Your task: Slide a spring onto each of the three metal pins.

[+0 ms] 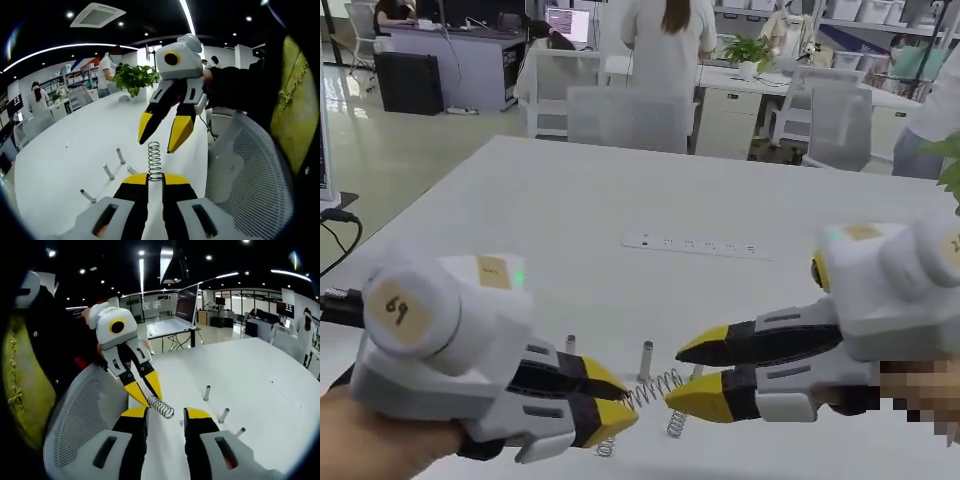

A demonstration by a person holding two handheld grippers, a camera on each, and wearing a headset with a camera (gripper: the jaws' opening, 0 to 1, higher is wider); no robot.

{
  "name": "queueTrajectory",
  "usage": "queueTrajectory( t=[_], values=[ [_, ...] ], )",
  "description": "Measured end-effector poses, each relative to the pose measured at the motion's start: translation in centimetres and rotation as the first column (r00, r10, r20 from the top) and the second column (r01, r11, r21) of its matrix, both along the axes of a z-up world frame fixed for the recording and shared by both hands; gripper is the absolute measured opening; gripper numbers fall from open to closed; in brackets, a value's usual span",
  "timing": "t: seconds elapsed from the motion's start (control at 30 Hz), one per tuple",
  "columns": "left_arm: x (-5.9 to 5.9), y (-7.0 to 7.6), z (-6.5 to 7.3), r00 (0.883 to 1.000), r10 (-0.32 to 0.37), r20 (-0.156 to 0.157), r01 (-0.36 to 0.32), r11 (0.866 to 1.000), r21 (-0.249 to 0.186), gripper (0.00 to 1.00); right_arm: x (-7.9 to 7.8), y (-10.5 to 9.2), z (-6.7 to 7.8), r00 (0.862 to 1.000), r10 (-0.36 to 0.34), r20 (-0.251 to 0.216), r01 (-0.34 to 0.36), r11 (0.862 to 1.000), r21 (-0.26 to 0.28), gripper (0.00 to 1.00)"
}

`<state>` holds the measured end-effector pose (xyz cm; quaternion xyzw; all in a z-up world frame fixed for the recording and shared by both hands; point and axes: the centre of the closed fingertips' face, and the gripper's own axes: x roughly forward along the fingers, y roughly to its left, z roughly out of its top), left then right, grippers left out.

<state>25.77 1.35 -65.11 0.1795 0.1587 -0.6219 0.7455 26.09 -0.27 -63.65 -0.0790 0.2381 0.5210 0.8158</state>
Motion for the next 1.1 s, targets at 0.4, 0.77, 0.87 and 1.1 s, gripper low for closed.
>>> queueTrajectory(
  t=[0.4, 0.77, 0.87, 1.1],
  values=[
    [-0.5, -0.5, 0.4, 0.999, -0.027, 0.022, 0.027, 1.0, -0.008, 0.02, -0.6, 0.2, -0.2, 0.999, 0.025, -0.034, -0.025, 1.0, 0.008, 0.14],
    [-1.1, -0.7, -0.4, 0.997, -0.058, 0.059, 0.056, 0.998, 0.041, 0.01, -1.3, 1.0, 0.3, 0.997, 0.071, -0.021, -0.071, 0.997, -0.036, 0.1],
    [-1.1, -0.8, -0.6, 0.996, -0.062, 0.063, 0.059, 0.997, 0.048, 0.01, -1.7, 1.5, 0.6, 0.995, 0.095, -0.01, -0.095, 0.994, -0.055, 0.09],
    [-1.3, -1.1, -0.8, 0.996, -0.067, 0.063, 0.063, 0.997, 0.053, 0.01, -2.2, 2.2, 0.7, 0.99, 0.143, 0.014, -0.14, 0.982, -0.131, 0.08]
  ],
)
